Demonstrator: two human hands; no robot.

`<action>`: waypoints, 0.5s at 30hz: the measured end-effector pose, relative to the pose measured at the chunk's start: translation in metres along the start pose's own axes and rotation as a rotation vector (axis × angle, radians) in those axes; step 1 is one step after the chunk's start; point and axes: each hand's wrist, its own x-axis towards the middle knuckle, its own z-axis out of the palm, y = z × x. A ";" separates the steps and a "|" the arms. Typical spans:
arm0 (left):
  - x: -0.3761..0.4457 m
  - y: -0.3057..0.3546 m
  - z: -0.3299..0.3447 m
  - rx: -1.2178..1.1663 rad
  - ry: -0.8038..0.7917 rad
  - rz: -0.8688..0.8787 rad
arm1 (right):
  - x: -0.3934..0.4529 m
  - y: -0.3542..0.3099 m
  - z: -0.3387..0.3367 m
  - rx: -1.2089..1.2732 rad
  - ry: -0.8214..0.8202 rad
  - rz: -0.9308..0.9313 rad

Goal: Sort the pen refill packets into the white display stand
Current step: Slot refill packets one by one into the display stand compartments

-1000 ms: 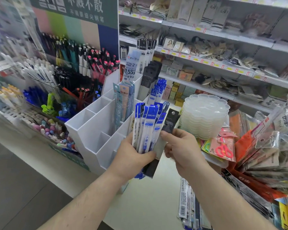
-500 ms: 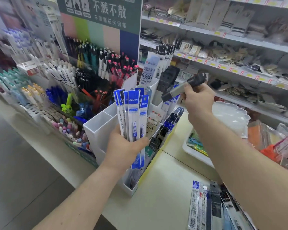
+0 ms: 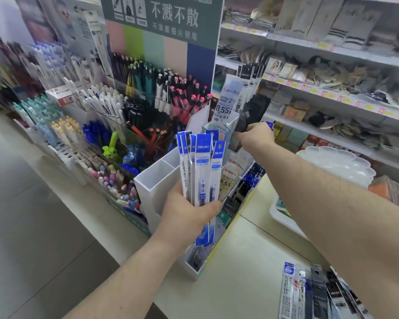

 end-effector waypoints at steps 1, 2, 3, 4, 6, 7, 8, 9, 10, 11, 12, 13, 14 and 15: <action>0.001 0.000 -0.001 0.001 -0.015 0.001 | 0.001 -0.002 0.001 -0.015 -0.004 -0.001; 0.001 0.000 -0.001 0.001 -0.027 -0.004 | 0.001 -0.003 0.002 -0.041 -0.007 -0.005; 0.002 0.001 -0.002 0.000 -0.037 -0.011 | 0.002 -0.004 0.002 -0.069 -0.012 -0.005; 0.003 0.001 -0.002 -0.002 -0.048 -0.019 | 0.002 -0.004 0.003 -0.092 -0.020 -0.006; 0.006 0.002 -0.001 -0.009 -0.087 -0.034 | -0.002 -0.003 -0.002 -0.124 -0.031 -0.009; 0.007 0.004 -0.002 -0.018 -0.107 -0.043 | -0.007 -0.002 -0.005 -0.134 -0.030 -0.019; 0.008 0.005 -0.001 -0.038 -0.130 -0.056 | -0.013 0.001 -0.009 -0.125 -0.009 -0.038; 0.010 0.005 0.000 -0.060 -0.154 -0.069 | -0.022 0.003 -0.013 -0.080 0.025 -0.052; 0.012 0.006 0.001 -0.079 -0.171 -0.082 | -0.035 0.005 -0.018 0.006 0.063 -0.052; 0.014 0.006 0.003 -0.090 -0.186 -0.090 | -0.050 0.008 -0.024 0.116 0.099 -0.041; 0.015 0.007 0.005 -0.101 -0.206 -0.097 | -0.069 0.009 -0.030 0.229 0.120 -0.023; 0.016 0.008 0.008 -0.110 -0.229 -0.096 | -0.089 0.012 -0.037 0.331 0.112 -0.011; 0.017 0.009 0.012 -0.117 -0.251 -0.098 | -0.109 0.013 -0.043 0.421 0.070 -0.003; 0.018 0.010 0.015 -0.118 -0.278 -0.098 | -0.129 0.016 -0.049 0.486 0.000 0.005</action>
